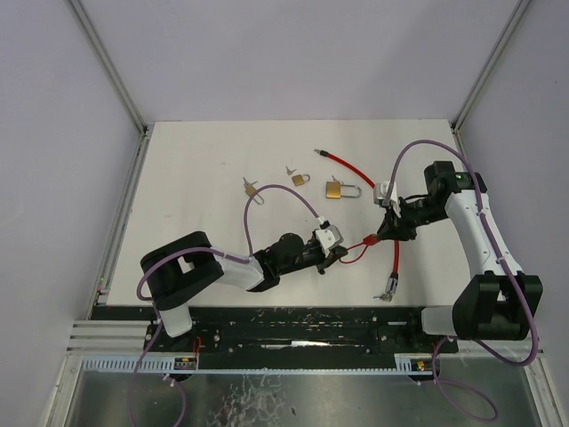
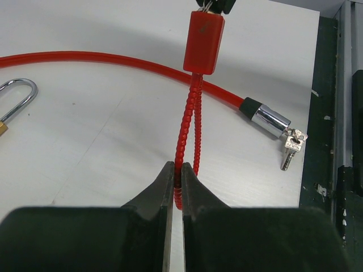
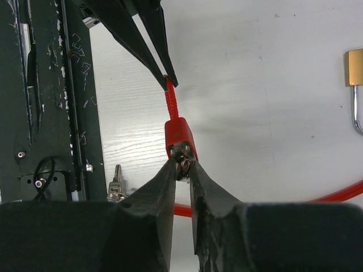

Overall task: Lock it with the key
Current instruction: Lock the lock.

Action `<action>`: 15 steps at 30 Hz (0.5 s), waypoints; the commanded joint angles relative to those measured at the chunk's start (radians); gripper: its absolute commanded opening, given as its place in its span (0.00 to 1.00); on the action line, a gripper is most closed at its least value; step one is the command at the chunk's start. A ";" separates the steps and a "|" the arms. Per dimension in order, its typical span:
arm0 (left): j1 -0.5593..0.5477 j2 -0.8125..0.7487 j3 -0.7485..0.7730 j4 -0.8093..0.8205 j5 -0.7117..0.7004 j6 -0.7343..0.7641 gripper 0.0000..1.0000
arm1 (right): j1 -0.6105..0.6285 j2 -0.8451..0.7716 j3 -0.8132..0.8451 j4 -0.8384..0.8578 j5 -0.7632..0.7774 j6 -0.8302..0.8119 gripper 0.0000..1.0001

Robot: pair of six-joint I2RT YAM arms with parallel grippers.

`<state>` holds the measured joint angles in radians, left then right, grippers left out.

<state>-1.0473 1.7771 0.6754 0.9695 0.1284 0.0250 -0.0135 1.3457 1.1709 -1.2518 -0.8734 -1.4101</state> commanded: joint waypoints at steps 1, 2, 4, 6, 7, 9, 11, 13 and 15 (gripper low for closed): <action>-0.006 -0.030 0.006 0.086 0.004 0.019 0.00 | 0.012 -0.013 0.043 -0.033 0.010 0.000 0.23; -0.007 -0.030 0.006 0.086 0.005 0.019 0.00 | 0.012 -0.013 0.041 -0.031 0.012 0.003 0.23; -0.006 -0.032 0.005 0.089 0.006 0.019 0.00 | 0.013 -0.011 0.038 -0.026 0.016 0.008 0.23; -0.006 -0.034 0.003 0.091 0.006 0.018 0.00 | 0.013 -0.013 0.035 -0.022 0.026 0.012 0.24; -0.006 -0.032 0.002 0.092 0.006 0.019 0.00 | 0.013 -0.014 0.033 -0.019 0.031 0.014 0.26; -0.006 -0.033 0.003 0.091 0.006 0.019 0.00 | 0.014 -0.019 0.028 -0.011 0.040 0.021 0.28; -0.006 -0.033 0.002 0.092 0.005 0.018 0.00 | 0.014 -0.023 0.024 -0.003 0.045 0.030 0.29; -0.006 -0.033 0.001 0.092 0.006 0.019 0.00 | 0.014 -0.025 0.024 -0.003 0.045 0.031 0.28; -0.006 -0.034 0.001 0.092 0.007 0.017 0.00 | 0.015 -0.026 0.021 -0.003 0.041 0.030 0.25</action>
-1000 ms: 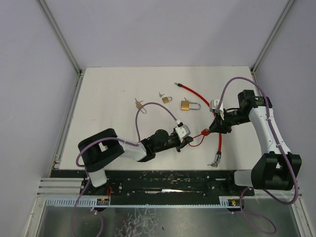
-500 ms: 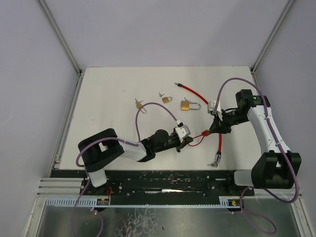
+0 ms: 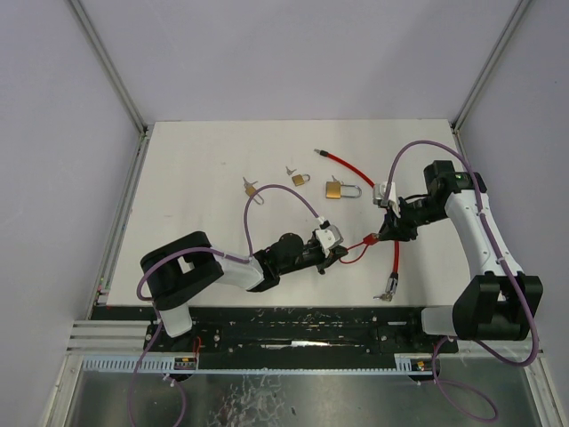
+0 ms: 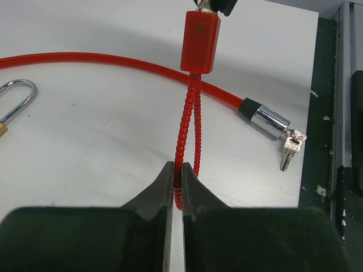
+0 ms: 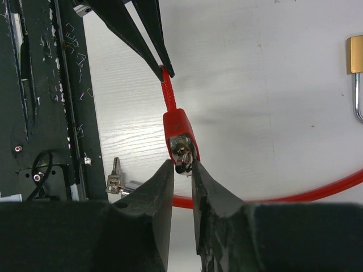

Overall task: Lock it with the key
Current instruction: Lock the lock.

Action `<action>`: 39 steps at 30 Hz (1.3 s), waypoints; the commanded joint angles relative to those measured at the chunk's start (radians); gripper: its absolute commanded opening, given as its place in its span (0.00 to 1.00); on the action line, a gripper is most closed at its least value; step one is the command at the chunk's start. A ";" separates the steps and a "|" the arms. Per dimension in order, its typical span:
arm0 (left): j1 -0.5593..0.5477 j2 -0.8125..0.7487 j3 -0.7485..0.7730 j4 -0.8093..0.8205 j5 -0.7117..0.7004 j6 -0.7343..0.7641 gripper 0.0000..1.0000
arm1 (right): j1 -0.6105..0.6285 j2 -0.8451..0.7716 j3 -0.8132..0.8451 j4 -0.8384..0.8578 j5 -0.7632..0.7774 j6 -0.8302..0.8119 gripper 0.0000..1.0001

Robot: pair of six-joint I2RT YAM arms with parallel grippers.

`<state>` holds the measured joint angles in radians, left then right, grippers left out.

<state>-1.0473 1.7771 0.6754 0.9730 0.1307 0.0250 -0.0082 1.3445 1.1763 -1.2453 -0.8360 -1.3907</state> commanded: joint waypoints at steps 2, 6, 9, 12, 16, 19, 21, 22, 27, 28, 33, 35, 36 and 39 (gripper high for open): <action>-0.008 -0.032 0.001 0.090 0.005 0.018 0.00 | 0.014 -0.025 0.011 -0.014 0.005 0.004 0.20; -0.006 -0.031 0.002 0.089 0.008 0.019 0.00 | 0.025 -0.027 0.007 -0.035 0.013 -0.031 0.11; -0.007 -0.030 0.003 0.087 0.011 0.019 0.00 | 0.032 -0.034 0.008 -0.051 0.011 -0.069 0.06; -0.006 -0.030 0.005 0.086 0.016 0.019 0.00 | 0.038 -0.049 0.004 -0.073 0.008 -0.149 0.00; -0.006 -0.028 0.008 0.081 0.028 0.019 0.00 | 0.046 -0.080 -0.009 -0.139 0.013 -0.343 0.00; -0.007 -0.026 0.011 0.076 0.046 0.019 0.00 | 0.048 -0.098 -0.020 -0.210 0.028 -0.556 0.00; -0.006 -0.024 0.016 0.068 0.053 0.018 0.00 | 0.048 -0.119 -0.035 -0.213 0.044 -0.641 0.00; -0.006 -0.022 0.018 0.066 0.059 0.019 0.00 | 0.049 -0.131 -0.045 -0.202 0.056 -0.665 0.00; -0.006 -0.007 0.045 0.027 0.095 0.018 0.00 | 0.051 -0.196 -0.097 -0.112 0.110 -0.721 0.00; -0.007 -0.004 0.049 0.018 0.100 0.017 0.00 | 0.051 -0.202 -0.098 -0.107 0.109 -0.714 0.00; -0.006 -0.001 0.056 0.005 0.119 0.017 0.00 | 0.051 -0.203 -0.051 -0.124 0.082 -0.661 0.00; -0.007 -0.001 0.057 0.001 0.127 0.018 0.00 | 0.050 -0.210 -0.032 -0.122 0.092 -0.656 0.00; -0.006 -0.001 0.057 -0.002 0.131 0.017 0.00 | 0.051 -0.216 -0.025 -0.120 0.097 -0.656 0.00; -0.007 0.002 0.062 -0.013 0.143 0.016 0.00 | 0.051 -0.234 -0.008 -0.112 0.129 -0.666 0.00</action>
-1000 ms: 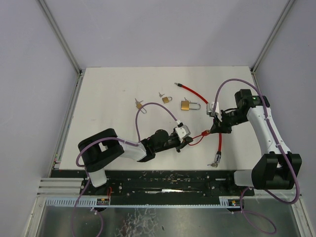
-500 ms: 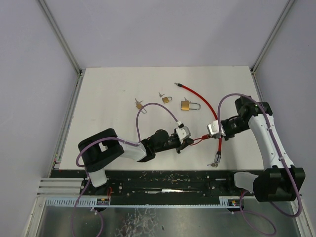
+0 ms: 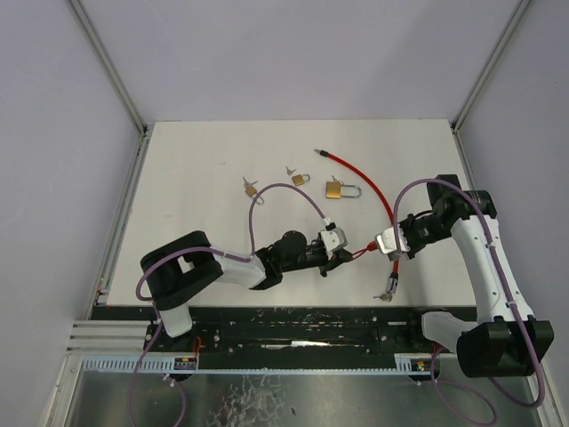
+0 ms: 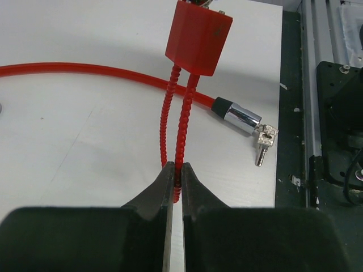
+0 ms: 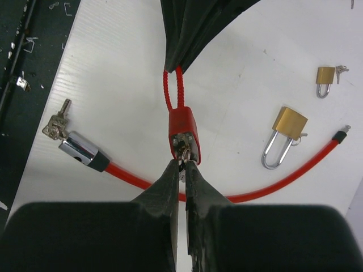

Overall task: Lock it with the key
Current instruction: Lock the lock.

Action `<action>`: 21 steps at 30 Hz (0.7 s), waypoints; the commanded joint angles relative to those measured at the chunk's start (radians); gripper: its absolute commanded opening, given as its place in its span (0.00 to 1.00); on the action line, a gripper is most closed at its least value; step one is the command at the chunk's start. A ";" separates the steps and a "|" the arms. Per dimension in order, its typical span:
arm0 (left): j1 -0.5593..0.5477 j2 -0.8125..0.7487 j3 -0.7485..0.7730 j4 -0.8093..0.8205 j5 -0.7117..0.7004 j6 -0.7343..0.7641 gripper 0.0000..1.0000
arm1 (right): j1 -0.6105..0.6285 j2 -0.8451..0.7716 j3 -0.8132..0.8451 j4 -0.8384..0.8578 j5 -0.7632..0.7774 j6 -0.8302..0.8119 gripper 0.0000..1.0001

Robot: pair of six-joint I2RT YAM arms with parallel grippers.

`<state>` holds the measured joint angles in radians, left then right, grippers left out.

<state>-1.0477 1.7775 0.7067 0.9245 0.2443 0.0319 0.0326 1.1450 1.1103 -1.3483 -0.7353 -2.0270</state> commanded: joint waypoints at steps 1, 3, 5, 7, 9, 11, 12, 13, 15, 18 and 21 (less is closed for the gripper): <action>-0.006 0.002 0.034 0.032 0.033 0.010 0.00 | 0.010 -0.043 0.059 -0.008 0.039 -0.037 0.00; -0.006 0.004 0.037 0.027 0.038 0.010 0.00 | 0.010 -0.061 0.059 -0.002 0.052 -0.042 0.00; -0.005 0.006 0.042 0.022 0.043 0.008 0.00 | 0.010 -0.074 0.060 -0.007 0.055 -0.043 0.07; -0.005 0.006 0.042 0.019 0.045 0.008 0.00 | 0.010 -0.081 0.063 -0.022 0.050 -0.040 0.14; -0.006 0.006 0.042 0.017 0.046 0.008 0.00 | 0.010 -0.086 0.071 -0.034 0.043 -0.026 0.17; -0.005 0.004 0.041 0.017 0.048 0.008 0.00 | 0.010 -0.089 0.081 -0.034 0.043 0.022 0.19; -0.006 0.004 0.041 0.016 0.046 0.008 0.00 | 0.010 -0.091 0.087 -0.027 0.046 0.061 0.21; -0.005 0.003 0.040 0.016 0.047 0.008 0.00 | 0.010 -0.092 0.092 -0.017 0.051 0.097 0.23; -0.006 0.003 0.037 0.016 0.048 0.008 0.00 | 0.010 -0.094 0.098 -0.005 0.066 0.153 0.28; -0.005 0.005 0.040 0.016 0.049 0.007 0.00 | 0.010 -0.098 0.078 -0.006 0.060 0.184 0.39; -0.006 0.005 0.041 0.014 0.050 0.006 0.00 | 0.010 -0.088 0.055 -0.026 0.035 0.213 0.48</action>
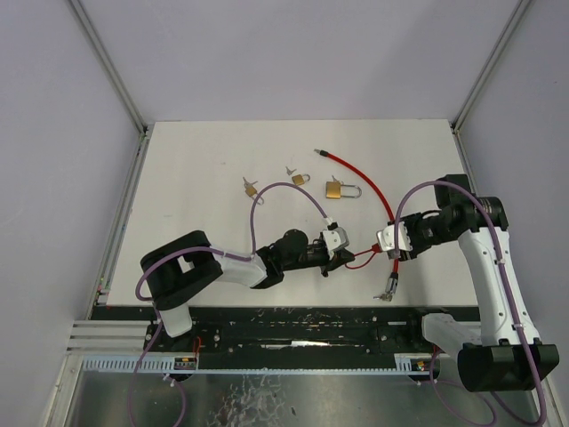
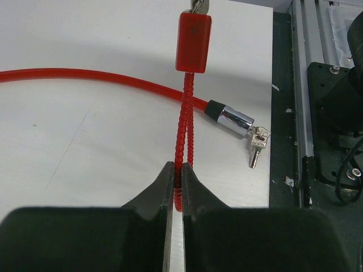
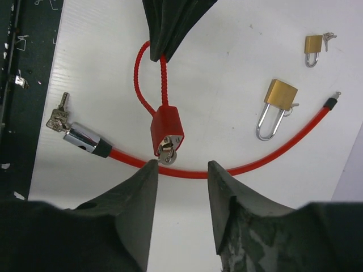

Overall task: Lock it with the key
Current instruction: Lock the lock.

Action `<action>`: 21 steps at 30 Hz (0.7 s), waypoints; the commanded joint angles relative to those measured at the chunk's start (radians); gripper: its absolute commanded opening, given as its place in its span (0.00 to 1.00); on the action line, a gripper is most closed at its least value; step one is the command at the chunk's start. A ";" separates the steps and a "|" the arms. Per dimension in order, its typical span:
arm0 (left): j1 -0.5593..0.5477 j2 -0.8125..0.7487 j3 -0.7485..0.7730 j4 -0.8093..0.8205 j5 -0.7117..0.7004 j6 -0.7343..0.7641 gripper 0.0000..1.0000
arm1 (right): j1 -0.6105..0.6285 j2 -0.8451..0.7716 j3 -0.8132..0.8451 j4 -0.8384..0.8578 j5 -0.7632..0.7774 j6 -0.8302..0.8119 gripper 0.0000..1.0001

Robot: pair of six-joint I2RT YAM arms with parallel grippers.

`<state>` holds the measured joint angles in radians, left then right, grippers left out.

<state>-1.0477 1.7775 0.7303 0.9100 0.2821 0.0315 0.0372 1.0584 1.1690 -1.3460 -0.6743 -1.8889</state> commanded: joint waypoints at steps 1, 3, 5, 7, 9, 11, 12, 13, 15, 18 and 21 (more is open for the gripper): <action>-0.006 0.005 0.017 0.028 0.013 0.006 0.00 | 0.005 0.005 -0.015 -0.031 -0.027 0.082 0.49; -0.005 0.004 0.018 0.029 0.013 0.007 0.00 | 0.005 0.022 -0.039 -0.021 -0.015 0.093 0.49; -0.005 0.004 0.018 0.026 0.014 0.006 0.00 | 0.005 0.036 -0.057 0.009 -0.002 0.132 0.49; -0.005 0.005 0.017 0.024 0.015 0.007 0.00 | 0.006 0.051 -0.067 0.037 0.008 0.167 0.49; -0.005 0.004 0.017 0.025 0.016 0.006 0.00 | 0.005 0.068 -0.069 0.055 0.023 0.191 0.48; -0.005 0.005 0.017 0.025 0.016 0.007 0.00 | 0.006 0.087 -0.066 0.061 0.035 0.198 0.46; -0.005 0.004 0.018 0.024 0.017 0.007 0.00 | 0.006 0.094 -0.064 0.059 0.039 0.198 0.45; -0.005 0.005 0.019 0.024 0.017 0.006 0.00 | 0.006 0.098 -0.062 0.059 0.041 0.199 0.45; -0.005 0.005 0.019 0.022 0.017 0.007 0.00 | 0.006 0.103 -0.058 0.058 0.040 0.202 0.43; -0.006 0.006 0.021 0.020 0.017 0.007 0.00 | 0.006 0.104 -0.055 0.054 0.037 0.207 0.40; -0.004 0.006 0.021 0.019 0.019 0.007 0.00 | 0.006 0.109 -0.055 0.041 0.031 0.204 0.36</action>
<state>-1.0477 1.7775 0.7303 0.8997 0.2901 0.0315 0.0372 1.1641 1.1000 -1.2819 -0.6369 -1.7027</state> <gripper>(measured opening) 0.021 0.384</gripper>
